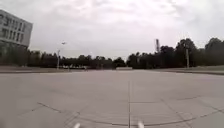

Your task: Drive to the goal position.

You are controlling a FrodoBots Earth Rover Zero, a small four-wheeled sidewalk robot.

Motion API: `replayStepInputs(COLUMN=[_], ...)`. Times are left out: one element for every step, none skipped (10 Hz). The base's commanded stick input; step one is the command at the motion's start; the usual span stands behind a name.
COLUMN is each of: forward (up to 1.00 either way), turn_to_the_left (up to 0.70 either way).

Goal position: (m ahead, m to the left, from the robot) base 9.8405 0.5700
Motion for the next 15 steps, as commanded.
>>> replayStepInputs(forward=[0.85, 0.85, 0.85, 0.85, 0.85, 0.85, 0.85, 0.85, 0.85, 0.85, 0.85, 0.85, 0.85, 0.85, 0.85], turn_to_the_left=[0.0, 0.0, 0.0, 0.0, 0.0, 0.0, 0.0, 0.0, 0.0, 0.0, 0.0, 0.0, 0.0, 0.0, 0.0])
